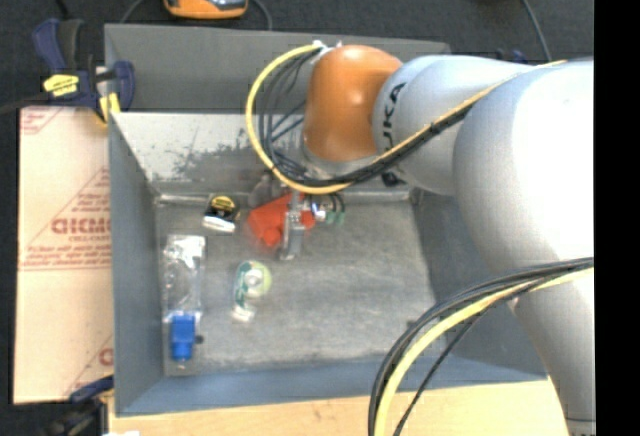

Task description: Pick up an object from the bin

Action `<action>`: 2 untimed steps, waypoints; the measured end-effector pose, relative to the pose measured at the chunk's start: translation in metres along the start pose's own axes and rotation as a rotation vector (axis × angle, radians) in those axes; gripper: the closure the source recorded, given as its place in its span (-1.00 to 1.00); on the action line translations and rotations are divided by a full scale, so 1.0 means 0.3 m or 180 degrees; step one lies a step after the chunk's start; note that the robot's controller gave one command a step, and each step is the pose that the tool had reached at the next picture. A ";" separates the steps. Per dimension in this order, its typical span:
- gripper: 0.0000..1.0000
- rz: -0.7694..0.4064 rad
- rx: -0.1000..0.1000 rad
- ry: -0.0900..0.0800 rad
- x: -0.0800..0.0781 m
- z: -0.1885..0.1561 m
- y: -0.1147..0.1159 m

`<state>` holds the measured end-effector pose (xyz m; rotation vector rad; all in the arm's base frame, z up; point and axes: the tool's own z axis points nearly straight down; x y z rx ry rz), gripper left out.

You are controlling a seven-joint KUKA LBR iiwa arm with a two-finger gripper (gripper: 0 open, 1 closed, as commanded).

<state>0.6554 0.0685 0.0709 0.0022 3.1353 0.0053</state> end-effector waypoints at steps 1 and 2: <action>-1.00 0.0011 -0.0007 -0.0001 -0.001 -0.001 0.000; -1.00 0.0023 -0.0014 -0.0002 -0.001 -0.002 0.000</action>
Offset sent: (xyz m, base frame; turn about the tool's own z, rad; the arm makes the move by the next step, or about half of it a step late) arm 0.0000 0.0000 0.0000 0.0000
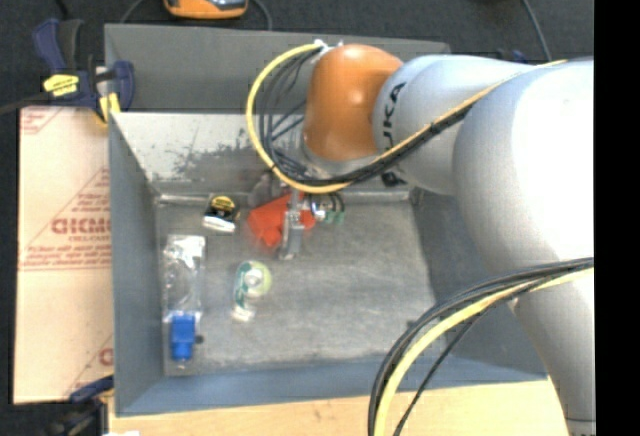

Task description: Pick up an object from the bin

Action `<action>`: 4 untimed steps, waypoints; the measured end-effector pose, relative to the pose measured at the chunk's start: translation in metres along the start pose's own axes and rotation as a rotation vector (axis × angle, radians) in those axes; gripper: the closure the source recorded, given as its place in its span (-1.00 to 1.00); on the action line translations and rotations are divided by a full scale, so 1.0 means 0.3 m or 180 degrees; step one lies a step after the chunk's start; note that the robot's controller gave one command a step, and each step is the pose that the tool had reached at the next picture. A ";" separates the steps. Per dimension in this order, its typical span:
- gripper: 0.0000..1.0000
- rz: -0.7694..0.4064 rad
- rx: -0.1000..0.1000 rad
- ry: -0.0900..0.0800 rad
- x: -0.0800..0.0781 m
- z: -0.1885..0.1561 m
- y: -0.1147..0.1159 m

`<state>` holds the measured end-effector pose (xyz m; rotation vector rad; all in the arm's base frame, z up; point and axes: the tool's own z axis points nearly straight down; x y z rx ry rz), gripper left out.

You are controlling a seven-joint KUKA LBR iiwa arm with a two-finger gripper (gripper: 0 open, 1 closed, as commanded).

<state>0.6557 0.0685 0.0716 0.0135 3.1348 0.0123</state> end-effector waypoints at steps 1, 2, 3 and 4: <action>1.00 0.0004 0.0000 -0.0010 -0.004 -0.004 -0.001; 1.00 0.0002 0.0019 0.0005 -0.008 -0.015 -0.003; 1.00 0.0007 0.0018 -0.0005 -0.014 -0.054 -0.005; 1.00 0.0011 0.0017 -0.0012 -0.021 -0.107 -0.005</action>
Offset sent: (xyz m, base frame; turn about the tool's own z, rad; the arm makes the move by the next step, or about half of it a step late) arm 0.0000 0.0000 0.0000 0.0000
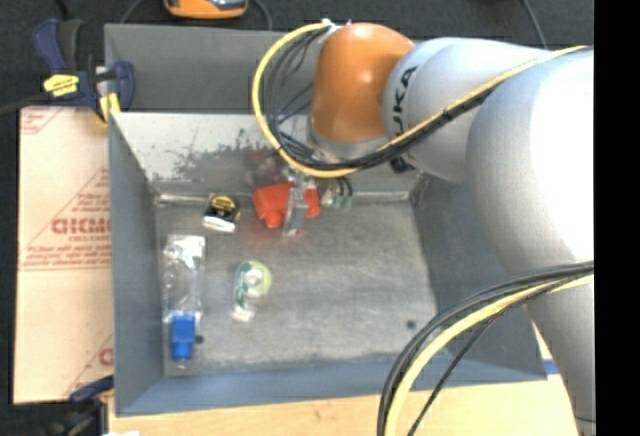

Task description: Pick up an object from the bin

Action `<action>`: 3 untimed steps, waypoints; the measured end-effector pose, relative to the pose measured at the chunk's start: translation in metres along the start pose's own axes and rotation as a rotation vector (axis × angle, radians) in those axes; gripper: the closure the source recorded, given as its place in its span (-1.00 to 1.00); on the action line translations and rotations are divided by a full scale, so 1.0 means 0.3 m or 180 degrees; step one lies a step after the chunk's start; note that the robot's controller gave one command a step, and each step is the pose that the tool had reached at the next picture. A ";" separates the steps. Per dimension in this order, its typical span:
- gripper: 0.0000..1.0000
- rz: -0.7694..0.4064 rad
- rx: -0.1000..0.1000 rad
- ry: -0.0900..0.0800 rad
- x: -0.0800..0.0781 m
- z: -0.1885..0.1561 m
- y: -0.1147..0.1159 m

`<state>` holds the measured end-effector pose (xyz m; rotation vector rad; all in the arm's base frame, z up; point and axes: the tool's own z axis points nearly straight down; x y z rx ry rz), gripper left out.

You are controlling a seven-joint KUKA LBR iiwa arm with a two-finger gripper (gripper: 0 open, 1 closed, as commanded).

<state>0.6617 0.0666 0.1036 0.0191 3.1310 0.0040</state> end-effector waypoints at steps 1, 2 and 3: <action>1.00 0.0003 -0.0001 -0.0002 -0.007 -0.070 0.000; 1.00 0.0005 0.0000 0.0001 -0.017 -0.208 0.000; 1.00 0.0006 0.0000 0.0001 -0.024 -0.278 0.000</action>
Offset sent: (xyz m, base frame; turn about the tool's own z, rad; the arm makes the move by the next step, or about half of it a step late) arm 0.0000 0.0002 0.0185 0.0000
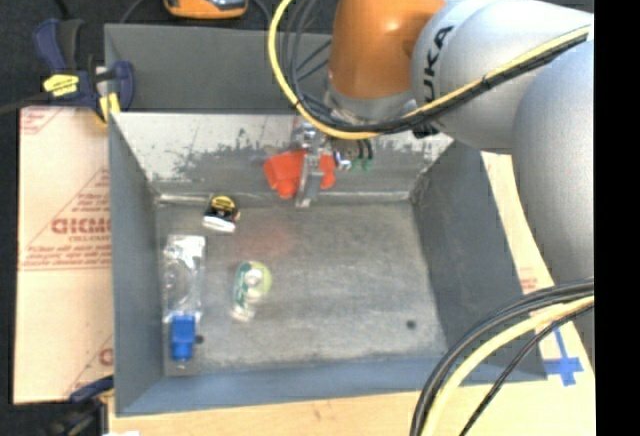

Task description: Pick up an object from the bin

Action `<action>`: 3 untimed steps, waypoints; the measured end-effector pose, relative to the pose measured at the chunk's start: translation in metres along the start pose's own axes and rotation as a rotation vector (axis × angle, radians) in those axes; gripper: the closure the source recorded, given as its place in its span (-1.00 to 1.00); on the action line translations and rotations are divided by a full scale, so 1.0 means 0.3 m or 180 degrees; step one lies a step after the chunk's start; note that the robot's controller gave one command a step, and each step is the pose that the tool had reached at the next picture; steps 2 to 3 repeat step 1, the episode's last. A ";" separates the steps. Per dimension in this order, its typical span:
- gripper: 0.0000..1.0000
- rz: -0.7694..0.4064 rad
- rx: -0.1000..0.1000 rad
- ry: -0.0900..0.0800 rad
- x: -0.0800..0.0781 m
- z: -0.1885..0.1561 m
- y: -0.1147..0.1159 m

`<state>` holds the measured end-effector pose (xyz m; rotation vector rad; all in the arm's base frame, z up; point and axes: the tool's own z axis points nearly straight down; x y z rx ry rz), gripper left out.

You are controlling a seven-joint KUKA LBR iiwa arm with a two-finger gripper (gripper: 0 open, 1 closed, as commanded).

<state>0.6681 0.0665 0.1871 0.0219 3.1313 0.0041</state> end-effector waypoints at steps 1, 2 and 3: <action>1.00 0.0000 0.0000 -0.0003 -0.006 -0.028 0.000; 1.00 0.0000 0.0000 -0.0003 -0.006 -0.028 0.000; 1.00 0.0000 0.0000 -0.0003 -0.006 -0.028 0.000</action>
Offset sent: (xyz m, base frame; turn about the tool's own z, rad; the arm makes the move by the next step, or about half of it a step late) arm 0.0000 0.0000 0.0069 0.0000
